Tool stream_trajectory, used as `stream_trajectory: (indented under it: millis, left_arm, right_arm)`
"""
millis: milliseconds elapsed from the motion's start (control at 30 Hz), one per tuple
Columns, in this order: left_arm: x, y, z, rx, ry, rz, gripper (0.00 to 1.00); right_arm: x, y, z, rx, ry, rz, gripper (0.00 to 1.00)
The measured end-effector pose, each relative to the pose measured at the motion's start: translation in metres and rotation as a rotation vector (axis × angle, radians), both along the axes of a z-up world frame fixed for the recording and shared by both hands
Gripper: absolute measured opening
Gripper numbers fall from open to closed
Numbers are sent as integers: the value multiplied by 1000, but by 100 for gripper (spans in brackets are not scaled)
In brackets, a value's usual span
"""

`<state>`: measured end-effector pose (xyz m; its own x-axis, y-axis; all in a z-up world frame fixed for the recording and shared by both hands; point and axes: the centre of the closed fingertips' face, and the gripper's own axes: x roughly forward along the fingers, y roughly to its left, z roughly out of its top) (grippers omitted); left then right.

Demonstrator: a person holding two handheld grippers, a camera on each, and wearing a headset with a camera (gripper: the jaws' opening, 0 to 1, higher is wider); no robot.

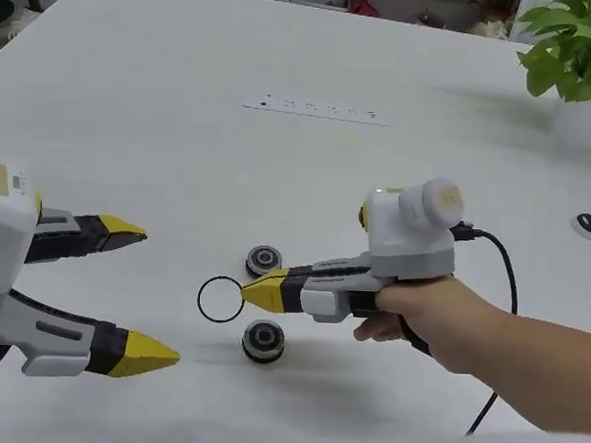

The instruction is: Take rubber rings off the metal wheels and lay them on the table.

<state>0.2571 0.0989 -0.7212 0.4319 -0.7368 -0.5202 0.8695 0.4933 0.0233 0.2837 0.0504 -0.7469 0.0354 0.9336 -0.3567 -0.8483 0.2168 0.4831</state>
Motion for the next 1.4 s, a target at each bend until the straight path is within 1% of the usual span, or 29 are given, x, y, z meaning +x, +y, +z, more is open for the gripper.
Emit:
stream_trajectory:
  millis: [133, 367, 733, 900, 1000, 1133, 1233, 1333, 1400]
  left_arm:
    - [-1, 4, -1, 1, 3, 15, 84]
    - [-1, 10, -2, 1, 4, 30, 86]
    - [-2, 18, -4, 16, 8, 45, 88]
    - [-3, 19, -6, 17, 18, 47, 88]
    - [-4, 19, -8, 28, 18, 42, 89]
    - [-5, 19, -9, 31, 21, 40, 89]
    - [-5, 18, -10, 38, 20, 35, 89]
    - [-6, 18, -11, 41, 23, 33, 89]
    - [-5, 18, -11, 43, 19, 35, 89]
  right_arm:
    - [-2, 5, -5, -12, 2, 9, 0]
    - [0, 13, -15, -36, -1, 17, 0]
    - [0, 21, -33, -86, -5, 18, 0]
    - [0, 22, -41, -112, -28, 27, 0]
    - [0, 22, -44, -127, -44, 31, 0]
    - [1, 22, -46, -135, -62, 39, 0]
    - [3, 21, -44, -131, -67, 27, 0]
    - [6, 20, -44, -132, -74, 14, 7]
    - [7, 19, -44, -136, -79, 13, 11]
